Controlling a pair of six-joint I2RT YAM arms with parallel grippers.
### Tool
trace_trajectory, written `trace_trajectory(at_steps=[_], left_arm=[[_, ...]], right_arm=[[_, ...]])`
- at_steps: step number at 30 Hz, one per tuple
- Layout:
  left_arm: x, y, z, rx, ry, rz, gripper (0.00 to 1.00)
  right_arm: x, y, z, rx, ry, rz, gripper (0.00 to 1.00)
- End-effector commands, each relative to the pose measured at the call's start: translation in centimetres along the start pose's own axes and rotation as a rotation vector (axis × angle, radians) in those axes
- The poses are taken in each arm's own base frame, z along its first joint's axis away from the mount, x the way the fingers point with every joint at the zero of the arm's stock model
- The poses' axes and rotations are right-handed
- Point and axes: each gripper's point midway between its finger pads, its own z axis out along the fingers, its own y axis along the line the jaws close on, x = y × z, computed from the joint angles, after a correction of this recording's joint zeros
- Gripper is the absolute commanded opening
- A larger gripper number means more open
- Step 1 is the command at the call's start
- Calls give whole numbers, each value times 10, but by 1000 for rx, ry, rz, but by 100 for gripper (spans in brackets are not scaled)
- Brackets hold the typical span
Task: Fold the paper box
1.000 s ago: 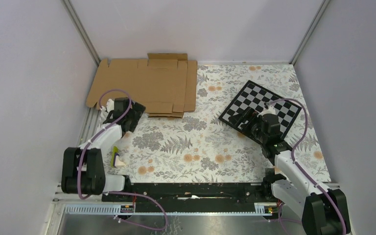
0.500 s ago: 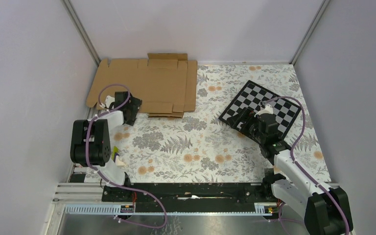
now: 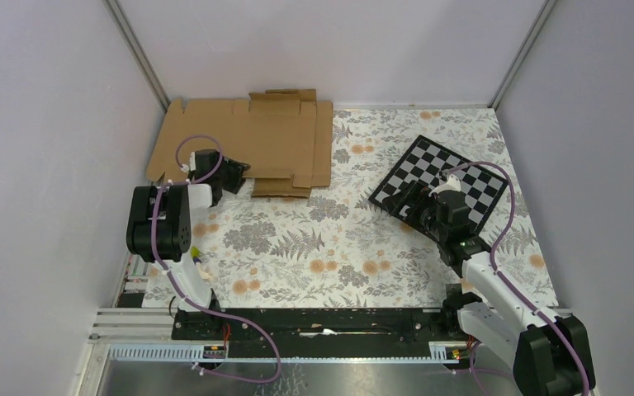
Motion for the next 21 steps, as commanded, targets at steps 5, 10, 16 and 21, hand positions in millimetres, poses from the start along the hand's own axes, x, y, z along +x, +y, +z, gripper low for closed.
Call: trace_trajectory(at_steps=[5, 10, 16, 21], left_arm=[[-5, -73, -24, 300, 0, 68, 31], [-1, -75, -24, 318, 24, 67, 18], [4, -90, -39, 364, 63, 72, 32], [16, -88, -39, 336, 118, 42, 56]], right_arm=[[-19, 23, -2, -53, -35, -11, 99], [-20, 24, -3, -57, -40, -11, 99], [-22, 26, -4, -66, -45, -11, 99], [-21, 26, -4, -66, -44, -6, 99]])
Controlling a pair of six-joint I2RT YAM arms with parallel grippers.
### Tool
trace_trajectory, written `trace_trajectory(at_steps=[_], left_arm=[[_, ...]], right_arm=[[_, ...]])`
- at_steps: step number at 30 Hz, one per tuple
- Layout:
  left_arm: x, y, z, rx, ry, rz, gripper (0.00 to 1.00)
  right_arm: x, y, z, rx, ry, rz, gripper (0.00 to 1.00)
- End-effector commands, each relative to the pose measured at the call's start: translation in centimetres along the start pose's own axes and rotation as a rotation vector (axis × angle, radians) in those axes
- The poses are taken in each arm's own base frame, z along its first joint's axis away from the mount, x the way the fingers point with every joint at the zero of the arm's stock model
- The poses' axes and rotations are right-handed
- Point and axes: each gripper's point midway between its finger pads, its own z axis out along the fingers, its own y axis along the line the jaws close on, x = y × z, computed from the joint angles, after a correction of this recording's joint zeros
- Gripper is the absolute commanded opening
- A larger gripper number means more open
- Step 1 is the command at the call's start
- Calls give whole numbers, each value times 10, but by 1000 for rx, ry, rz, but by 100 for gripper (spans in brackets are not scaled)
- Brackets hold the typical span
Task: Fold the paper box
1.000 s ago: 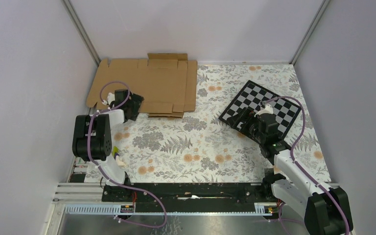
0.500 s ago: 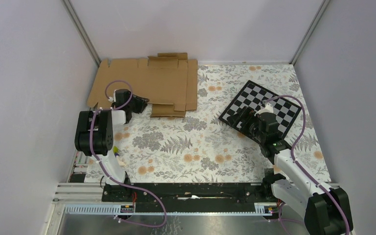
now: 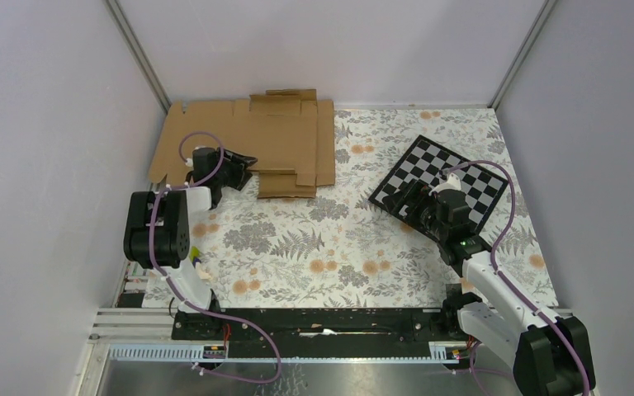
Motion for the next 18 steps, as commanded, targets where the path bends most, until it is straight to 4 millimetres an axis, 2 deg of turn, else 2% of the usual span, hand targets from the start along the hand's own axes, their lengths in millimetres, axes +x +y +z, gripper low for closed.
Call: trace_trajectory(at_steps=[1, 7, 9, 10, 13, 18], left_arm=[[3, -57, -8, 170, 42, 14, 57], [18, -43, 11, 127, 134, -33, 59], [19, -40, 12, 108, 136, -42, 62], [28, -43, 12, 100, 152, -31, 66], [35, -43, 9, 50, 155, -11, 75], [43, -44, 9, 43, 152, -20, 76]], right_arm=[[-19, 23, -3, -60, -46, -6, 99], [-21, 25, -5, -68, -52, -6, 99], [-20, 23, -6, -59, -52, -5, 99], [-21, 23, -6, -56, -54, -6, 99], [-20, 21, -6, -50, -56, -9, 99], [-20, 20, -6, -48, -56, -6, 99]])
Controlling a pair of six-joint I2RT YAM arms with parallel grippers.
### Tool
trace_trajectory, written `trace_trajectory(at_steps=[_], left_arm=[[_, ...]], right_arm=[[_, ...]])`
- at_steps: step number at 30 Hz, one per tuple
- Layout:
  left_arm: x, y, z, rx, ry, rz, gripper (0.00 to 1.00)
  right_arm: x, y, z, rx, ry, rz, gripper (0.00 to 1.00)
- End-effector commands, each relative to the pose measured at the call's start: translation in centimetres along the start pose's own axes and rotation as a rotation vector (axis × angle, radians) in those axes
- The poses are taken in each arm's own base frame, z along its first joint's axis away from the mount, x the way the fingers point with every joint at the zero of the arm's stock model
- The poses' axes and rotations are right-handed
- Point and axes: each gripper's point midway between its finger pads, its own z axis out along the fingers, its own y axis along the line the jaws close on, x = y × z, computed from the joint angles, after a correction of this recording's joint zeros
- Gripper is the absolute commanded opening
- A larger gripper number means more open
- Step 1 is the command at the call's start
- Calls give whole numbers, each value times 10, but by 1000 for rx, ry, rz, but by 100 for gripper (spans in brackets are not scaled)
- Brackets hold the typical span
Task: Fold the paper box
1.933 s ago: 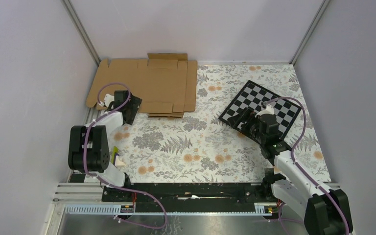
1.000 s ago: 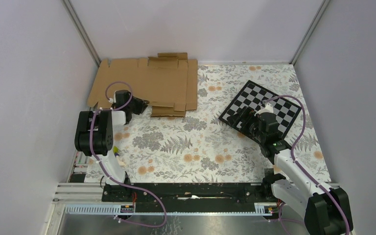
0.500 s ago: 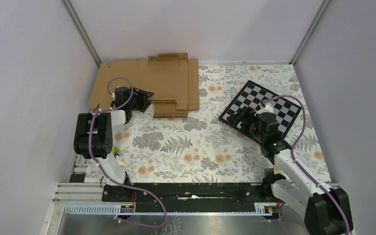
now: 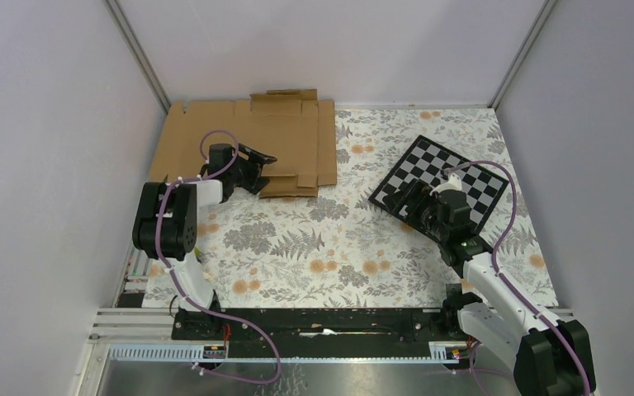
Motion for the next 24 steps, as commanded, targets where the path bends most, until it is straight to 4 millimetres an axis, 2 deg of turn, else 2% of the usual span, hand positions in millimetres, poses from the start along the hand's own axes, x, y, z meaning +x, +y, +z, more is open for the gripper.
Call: trace_trajectory(at_steps=[1, 4, 9, 14, 16, 24], left_arm=[[-1, -29, -3, 59, -18, 18, 73], [2, -30, 3, 80, 1, 13, 62], [2, -36, 1, 79, -23, 26, 57], [0, -49, -10, 90, -47, 66, 31], [-1, -56, -15, 96, -54, 82, 24], [4, -98, -44, 198, -41, 124, 21]], right_arm=[[-17, 17, -3, -39, -46, -11, 99], [-16, 17, -3, -41, -41, -12, 99], [-15, 16, -4, -42, -43, -14, 99], [-14, 13, -3, -31, -43, -16, 99], [-15, 14, -3, -30, -45, -22, 99], [-19, 18, -4, -43, -49, -30, 99]])
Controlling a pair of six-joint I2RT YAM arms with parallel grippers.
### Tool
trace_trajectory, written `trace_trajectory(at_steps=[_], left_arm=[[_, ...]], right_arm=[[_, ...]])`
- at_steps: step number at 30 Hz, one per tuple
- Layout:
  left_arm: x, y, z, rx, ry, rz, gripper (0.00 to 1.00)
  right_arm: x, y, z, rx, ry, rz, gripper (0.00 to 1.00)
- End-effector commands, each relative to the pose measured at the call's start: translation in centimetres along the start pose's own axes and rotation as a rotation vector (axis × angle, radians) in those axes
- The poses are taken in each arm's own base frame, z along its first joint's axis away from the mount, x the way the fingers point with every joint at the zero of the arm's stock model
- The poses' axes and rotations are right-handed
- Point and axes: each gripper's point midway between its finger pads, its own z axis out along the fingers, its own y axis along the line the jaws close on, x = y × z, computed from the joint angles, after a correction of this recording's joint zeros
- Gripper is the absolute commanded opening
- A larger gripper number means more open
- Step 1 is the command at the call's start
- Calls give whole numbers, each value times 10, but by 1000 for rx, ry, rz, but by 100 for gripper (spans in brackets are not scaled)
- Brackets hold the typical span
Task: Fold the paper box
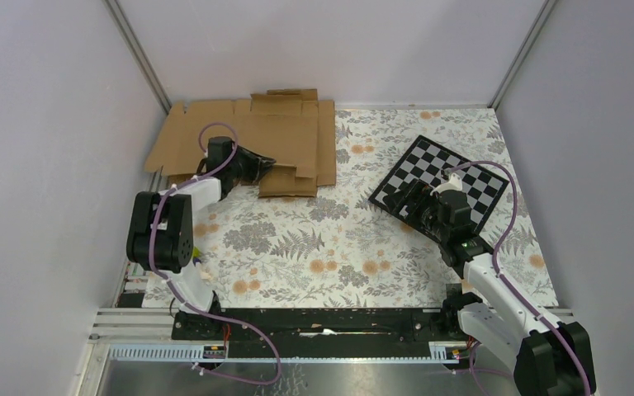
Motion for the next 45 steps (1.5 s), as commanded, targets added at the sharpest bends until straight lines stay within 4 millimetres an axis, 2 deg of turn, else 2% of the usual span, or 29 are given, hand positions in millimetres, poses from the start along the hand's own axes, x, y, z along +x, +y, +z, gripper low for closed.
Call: trace_trajectory(at_steps=[1, 4, 7, 12, 16, 17, 19, 21, 23, 25, 26, 30, 32, 33, 35, 37, 39, 42, 45], left_arm=[[-9, -77, -31, 201, -39, 95, 22], [9, -99, -48, 259, -13, 124, 22], [40, -117, -67, 303, 14, 175, 23], [117, -137, -103, 366, 100, 254, 24], [188, -130, -131, 363, 175, 318, 25], [203, -123, -134, 353, 202, 325, 28], [229, -107, -140, 318, 257, 339, 46], [239, -84, -142, 239, 283, 396, 59], [222, -63, -144, 138, 211, 468, 68], [185, -49, -149, 54, 44, 505, 84], [166, -45, -152, 28, -26, 506, 88], [95, -24, -162, -14, -196, 398, 93], [59, -17, -163, 7, -251, 316, 93], [55, -10, -162, 9, -239, 297, 93], [29, 2, -157, 6, -276, 230, 92], [11, 21, -147, -12, -297, 161, 91], [-5, 40, -135, -8, -307, 78, 90], [-21, 64, -120, 23, -315, -59, 88], [-27, 82, -108, 49, -319, -176, 88]], right_arm=[[-18, 17, -2, -38, -44, -27, 99], [-20, 19, -2, -43, -47, -29, 99], [-22, 25, -2, -62, -44, -33, 99], [-26, 43, -7, -111, -16, -21, 99], [-27, 49, -8, -126, -3, 21, 99], [-26, 49, -7, -124, -1, 36, 99], [-25, 48, -6, -116, 6, 59, 99], [-23, 45, -5, -104, 6, 72, 99], [-22, 41, -2, -86, 9, 78, 99], [-20, 38, 2, -73, 19, 78, 99], [-20, 37, 4, -69, 26, 77, 99], [-20, 41, 22, -70, 55, 77, 99], [-24, 50, 36, -81, 68, 74, 99], [-24, 54, 45, -84, 78, 71, 99], [-26, 65, 65, -115, 102, 59, 99], [-28, 81, 85, -180, 139, 51, 99], [-31, 88, 107, -187, 179, 50, 99], [-33, 98, 130, -205, 226, 56, 99], [-32, 99, 141, -212, 232, 80, 99]])
